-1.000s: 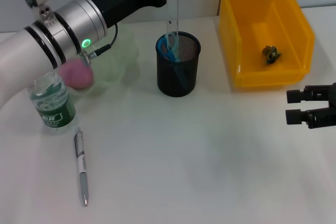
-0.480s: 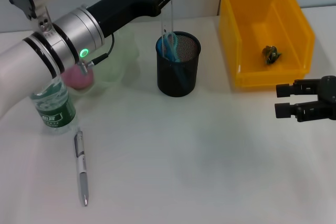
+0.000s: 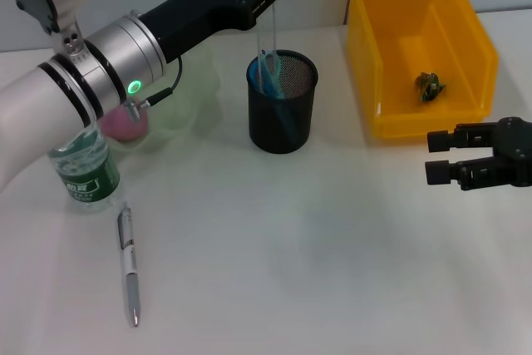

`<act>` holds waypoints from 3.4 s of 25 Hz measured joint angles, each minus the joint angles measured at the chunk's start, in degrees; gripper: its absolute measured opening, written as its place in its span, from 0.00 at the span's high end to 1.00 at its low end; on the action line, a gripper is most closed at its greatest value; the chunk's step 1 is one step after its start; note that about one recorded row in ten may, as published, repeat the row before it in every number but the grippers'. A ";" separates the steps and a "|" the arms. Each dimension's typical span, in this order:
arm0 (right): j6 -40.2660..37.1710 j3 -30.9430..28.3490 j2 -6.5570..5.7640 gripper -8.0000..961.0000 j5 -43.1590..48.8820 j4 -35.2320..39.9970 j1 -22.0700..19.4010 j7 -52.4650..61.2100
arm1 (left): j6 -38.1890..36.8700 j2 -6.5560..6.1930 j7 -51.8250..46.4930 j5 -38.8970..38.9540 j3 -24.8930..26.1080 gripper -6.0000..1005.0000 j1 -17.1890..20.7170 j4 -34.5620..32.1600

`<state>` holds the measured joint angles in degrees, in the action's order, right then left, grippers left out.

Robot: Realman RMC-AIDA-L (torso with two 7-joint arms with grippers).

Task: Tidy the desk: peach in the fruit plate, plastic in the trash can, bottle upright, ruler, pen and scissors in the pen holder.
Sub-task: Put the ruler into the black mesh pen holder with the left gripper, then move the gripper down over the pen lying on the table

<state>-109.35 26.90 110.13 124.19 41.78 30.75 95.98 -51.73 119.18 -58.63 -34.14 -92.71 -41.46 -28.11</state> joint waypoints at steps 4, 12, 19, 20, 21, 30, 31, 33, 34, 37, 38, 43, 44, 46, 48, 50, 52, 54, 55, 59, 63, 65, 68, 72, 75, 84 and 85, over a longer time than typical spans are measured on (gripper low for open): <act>0.02 0.00 -0.01 0.13 0.00 -0.03 0.05 0.00 | -0.03 0.00 -0.28 -0.18 -0.53 0.50 -0.02 -0.01; 0.02 0.00 -0.02 0.13 0.00 -0.04 0.19 0.00 | -0.22 0.00 -1.21 -0.30 -1.22 0.40 -0.02 -0.28; 0.02 -0.01 -0.07 0.13 0.00 -0.03 0.19 0.00 | -0.54 -0.61 -7.72 -5.09 -2.77 0.25 1.63 -5.68; 0.02 0.00 -0.15 0.13 -0.01 -0.03 0.19 0.00 | -0.38 -0.89 -13.40 -10.99 -2.48 0.24 3.18 -9.99; 0.02 0.00 -0.15 0.13 -0.01 -0.03 0.19 0.00 | -0.38 -0.89 -13.40 -10.99 -2.48 0.25 3.18 -9.99; 0.02 0.00 -0.19 0.13 -0.01 0.16 0.18 -0.12 | -0.46 -1.63 -37.33 -36.29 -0.33 0.25 7.98 -26.30; 0.02 0.00 -0.19 0.13 -0.01 0.18 0.17 -0.21 | -1.89 -1.74 -51.41 -50.10 0.25 0.25 11.56 -37.26; 0.20 0.00 -0.19 0.13 -0.01 0.25 0.11 -0.40 | -1.89 -1.74 -51.41 -50.10 0.25 0.25 11.56 -37.26; 0.20 0.00 -0.19 0.13 -0.01 0.25 0.11 -0.40 | -3.62 -1.82 -58.65 -57.11 0.91 0.25 12.74 -42.29; 0.48 -0.01 -0.19 0.13 -0.01 0.34 0.11 -0.53 | -14.67 -1.29 -76.87 -73.49 6.36 0.25 13.56 -51.46; 0.52 0.00 -0.20 0.13 -0.01 0.41 0.13 -0.57 | -19.76 -1.15 -83.57 -78.80 7.79 0.25 13.59 -54.29; 0.69 0.00 -0.43 0.13 -0.01 1.08 -0.01 -0.66 | -29.84 -1.11 -99.45 -89.45 8.96 0.26 13.15 -58.50; 0.70 0.00 -0.43 0.13 -0.01 1.21 -0.03 -0.75 | -29.84 -1.11 -99.45 -89.45 8.96 0.26 13.15 -58.50; 0.71 0.00 -0.43 0.13 -0.01 1.28 -0.04 -0.87 | -33.38 -1.02 -104.24 -92.17 9.60 0.26 12.50 -58.57; 0.72 0.04 -0.45 0.13 -0.01 1.53 0.14 -1.04 | -37.97 -0.37 -106.11 -94.04 13.31 0.26 11.51 -56.94; 0.71 0.07 -0.46 0.13 -0.01 1.72 0.27 -1.06 | -38.83 -0.37 -106.14 -94.18 14.19 0.26 11.38 -56.56; 0.74 0.02 -0.49 0.13 -0.01 1.90 0.30 -1.08 | -40.44 -0.65 -106.16 -94.39 15.97 0.26 11.28 -55.98; 0.84 -0.08 -0.51 0.13 -0.10 2.25 0.31 -1.08 | -41.67 -0.90 -106.17 -94.69 18.03 0.26 11.31 -55.85; 0.87 -0.10 -0.48 0.13 -0.20 2.55 0.35 -1.08 | -42.43 -0.94 -106.18 -95.12 19.31 0.26 11.31 -55.82; 1.03 -0.05 -0.09 0.13 -0.43 3.34 0.72 -0.91 | -46.08 -0.79 -106.29 -100.92 24.62 0.26 9.78 -54.65; 0.06 0.17 -0.12 0.13 -0.34 3.93 1.04 -0.68 | -48.02 -0.28 -106.52 -108.24 26.47 0.25 5.79 -49.03; -0.20 0.19 -0.15 0.13 -0.27 4.14 1.10 -0.53 | -48.12 -0.21 -106.55 -109.16 26.49 0.25 4.66 -47.51; -1.07 0.18 -0.53 0.13 0.73 4.86 1.50 -0.14 | -48.20 -0.08 -106.60 -113.25 26.77 0.26 0.57 -41.71; -1.63 0.18 -0.57 0.13 1.35 5.32 1.57 -0.06 | -48.27 -0.07 -106.61 -116.29 27.20 0.26 -1.37 -38.77; -1.95 0.17 -0.57 0.13 1.55 5.46 1.59 0.08 | -48.29 -0.08 -106.62 -118.54 28.67 0.26 -2.40 -36.67; -2.16 0.75 -0.54 0.13 1.58 5.63 1.70 -0.12 | -47.91 -0.04 -106.76 -120.23 30.97 0.26 -2.38 -33.29; -2.19 0.79 -0.54 0.13 1.58 5.66 1.74 -0.15 | -47.88 -0.03 -106.76 -120.15 31.08 0.26 -2.25 -32.94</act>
<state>-111.53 27.69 109.59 125.77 47.44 32.49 95.83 -99.60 119.15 -165.38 -154.29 -61.63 -43.71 -61.05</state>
